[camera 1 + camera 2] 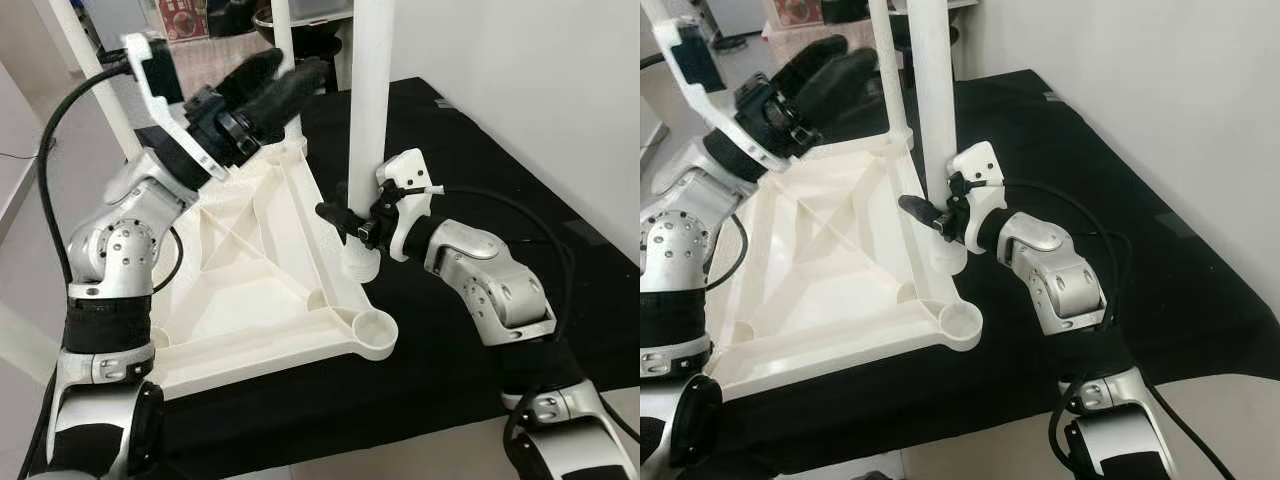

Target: Building children table

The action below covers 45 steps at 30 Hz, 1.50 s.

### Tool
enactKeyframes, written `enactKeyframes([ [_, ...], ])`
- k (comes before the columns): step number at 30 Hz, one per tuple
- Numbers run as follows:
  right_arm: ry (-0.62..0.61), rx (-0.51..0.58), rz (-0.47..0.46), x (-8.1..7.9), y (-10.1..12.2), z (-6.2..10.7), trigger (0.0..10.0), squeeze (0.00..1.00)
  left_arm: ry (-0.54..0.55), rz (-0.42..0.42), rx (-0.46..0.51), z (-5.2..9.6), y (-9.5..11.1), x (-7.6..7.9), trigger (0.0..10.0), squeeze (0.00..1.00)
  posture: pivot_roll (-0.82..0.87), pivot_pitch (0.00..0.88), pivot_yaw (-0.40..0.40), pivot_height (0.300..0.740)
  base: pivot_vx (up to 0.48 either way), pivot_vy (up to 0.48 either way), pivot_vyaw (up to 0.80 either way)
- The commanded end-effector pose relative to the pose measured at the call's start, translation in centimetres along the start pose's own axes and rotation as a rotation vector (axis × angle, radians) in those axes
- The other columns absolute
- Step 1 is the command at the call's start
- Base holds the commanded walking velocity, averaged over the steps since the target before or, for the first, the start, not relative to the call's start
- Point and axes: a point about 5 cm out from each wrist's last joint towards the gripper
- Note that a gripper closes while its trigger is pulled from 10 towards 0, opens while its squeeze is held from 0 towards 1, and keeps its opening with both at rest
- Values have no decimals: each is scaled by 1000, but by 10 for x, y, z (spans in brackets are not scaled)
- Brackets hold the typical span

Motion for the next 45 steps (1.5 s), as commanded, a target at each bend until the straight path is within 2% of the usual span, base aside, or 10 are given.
enactKeyframes([
  [1, -36, 34, 18, 7, 8, 1, 0, 0, 77, -49, 54, 6, 16, -10, 10000, 1000, -46, 55, 51, 740, 0, 0, 0],
  [5, -106, 36, 19, 17, 7, 4, 0, 0, 156, -49, 109, 10, 24, -20, 10000, 1000, -48, 53, 49, 740, 0, 0, 0],
  [7, -213, 38, 14, 32, 6, 9, 0, 0, 239, -38, 150, 16, 27, -28, 10000, 1000, -49, 52, 48, 740, 0, 0, 0],
  [12, -329, 54, -5, 48, 7, 18, 0, 0, 363, -14, 157, 26, 22, -40, 10000, 1000, -48, 50, 45, 740, 0, 0, 0],
  [13, -363, 59, -13, 53, 7, 21, 3451, 0, 394, -13, 134, 30, 15, -42, 10000, 396, -52, 48, 44, 740, 0, 0, 0],
  [15, -384, 62, -18, 56, 7, 23, 3451, 0, 412, -13, 119, 32, 11, -43, 10000, 396, -52, 48, 44, 740, 0, 0, 0],
  [16, -406, 68, -26, 60, 7, 26, 10000, 0, 420, -12, 98, 33, 5, -43, 10000, 0, -52, 47, 43, 740, 0, 0, 0],
  [24, -550, 78, -96, 75, -2, 44, 10000, 0, 484, -10, 62, 39, -14, -43, 10000, 0, -53, 41, 46, 740, 0, 0, 0],
  [34, -744, 62, -85, 86, -15, 62, 10000, 0, 570, -41, 86, 49, -19, -43, 10000, 0, -52, 50, 51, 740, 0, 0, 0],
  [45, -798, 61, -74, 93, -14, 64, 10000, 0, 530, -19, 89, 53, -17, -40, 10000, 0, -51, 55, 46, 740, 0, 0, 0],
])
Point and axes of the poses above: a point about 5 cm out from each wrist's last joint towards the gripper, its own z axis pointing back from the gripper into the wrist, its own y axis along the axis of the wrist's last joint, x = y × z, and after that the axes turned 8 degrees about z, right-handed
